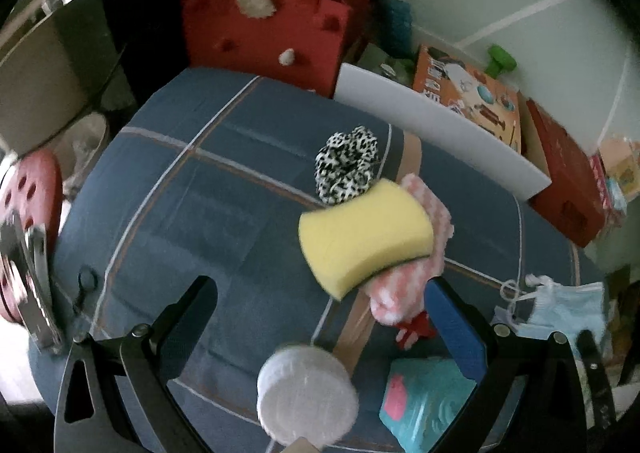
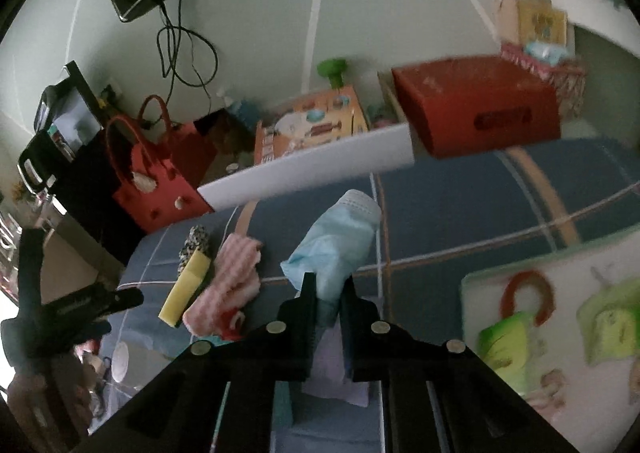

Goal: Organize soft objects
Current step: 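Grasp the blue face mask with the right tool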

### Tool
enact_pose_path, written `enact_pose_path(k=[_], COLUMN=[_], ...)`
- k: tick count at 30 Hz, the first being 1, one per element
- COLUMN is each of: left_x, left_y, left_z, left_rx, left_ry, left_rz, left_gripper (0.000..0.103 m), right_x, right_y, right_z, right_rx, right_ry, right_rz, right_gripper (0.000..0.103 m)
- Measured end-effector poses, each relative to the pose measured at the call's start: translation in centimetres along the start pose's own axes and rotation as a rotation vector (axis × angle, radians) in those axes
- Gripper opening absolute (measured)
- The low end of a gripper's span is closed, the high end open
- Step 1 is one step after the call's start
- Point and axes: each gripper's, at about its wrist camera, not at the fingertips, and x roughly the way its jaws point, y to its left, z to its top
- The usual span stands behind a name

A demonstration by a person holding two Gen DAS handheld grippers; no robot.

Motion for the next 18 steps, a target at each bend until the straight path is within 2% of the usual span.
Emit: enact_pose_path(k=[7, 9, 13, 14, 17, 18], left_x=[3.4, 4.5, 6.0, 6.3, 6.9, 7.1], left_y=[-1.8, -1.8, -1.8, -1.9, -2.1, -2.2], left_z=[2.8, 3.1, 3.5, 3.6, 3.4, 3.4], left_rx=[0.223, 0.239, 0.245, 0.247, 0.256, 0.258], left_ry=[0.136, 0.179, 0.219, 0.226, 0.254, 0.264], left_rz=[0.031, 0.045, 0.004, -0.010, -0.027, -0.041], left_gripper=[0.103, 0.103, 0.102, 0.098, 0.073, 0.069], right_x=[-0.4, -0.2, 0.0, 0.1, 0.3, 0.3], right_y=[-1.0, -1.2, -1.4, -1.4, -1.4, -1.4], right_z=[0.3, 0.3, 0.2, 0.2, 0.1, 0.0], right_rx=[0.021, 0.028, 0.025, 0.024, 0.024, 0.024], right_ry=[-0.005, 0.003, 0.013, 0.014, 0.020, 0.022], right_rz=[-0.005, -0.010, -0.016, -0.018, -0.019, -0.020], right_gripper=[0.011, 0.011, 0.011, 0.011, 0.011, 0.011])
